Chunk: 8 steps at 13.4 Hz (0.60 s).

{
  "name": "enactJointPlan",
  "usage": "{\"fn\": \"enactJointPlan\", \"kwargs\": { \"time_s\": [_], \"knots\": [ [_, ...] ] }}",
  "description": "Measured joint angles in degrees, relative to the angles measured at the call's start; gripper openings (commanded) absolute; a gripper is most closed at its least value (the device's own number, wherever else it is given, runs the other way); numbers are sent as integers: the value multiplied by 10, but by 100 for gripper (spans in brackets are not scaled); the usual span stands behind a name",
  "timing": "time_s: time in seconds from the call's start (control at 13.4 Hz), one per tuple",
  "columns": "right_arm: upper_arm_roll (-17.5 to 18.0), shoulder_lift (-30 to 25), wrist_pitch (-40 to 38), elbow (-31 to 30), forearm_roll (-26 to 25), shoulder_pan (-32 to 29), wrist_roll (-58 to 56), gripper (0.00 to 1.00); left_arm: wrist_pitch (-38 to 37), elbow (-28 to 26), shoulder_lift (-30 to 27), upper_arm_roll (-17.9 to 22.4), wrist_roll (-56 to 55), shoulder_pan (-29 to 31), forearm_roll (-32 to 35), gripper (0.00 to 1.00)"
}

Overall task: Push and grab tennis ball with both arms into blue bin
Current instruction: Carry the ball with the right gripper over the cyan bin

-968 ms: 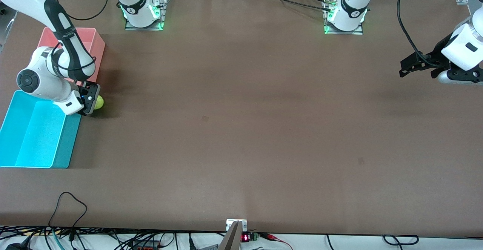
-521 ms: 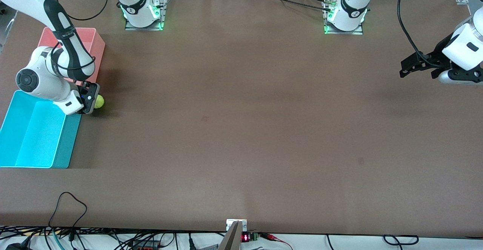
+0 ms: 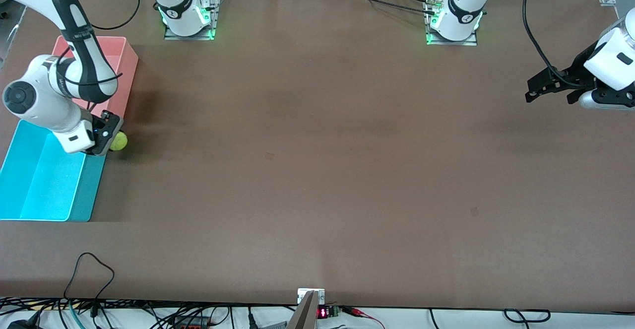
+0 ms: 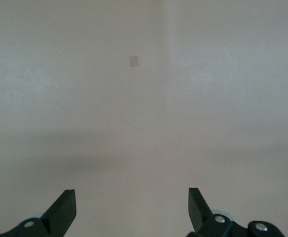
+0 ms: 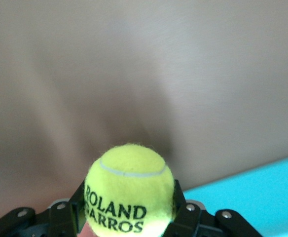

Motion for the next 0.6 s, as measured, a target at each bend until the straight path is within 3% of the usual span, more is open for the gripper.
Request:
{"fn": "enactJointPlan", "kwargs": {
  "time_s": [0.3,0.6],
  "knots": [
    [-7,-40,-41,47,26,1,86,6,0,0,0,2,0,1,0,100],
    [-85,-34,-45,62,68,-5,96,7,0,0,4,4,0,2,0,100]
  ]
}}
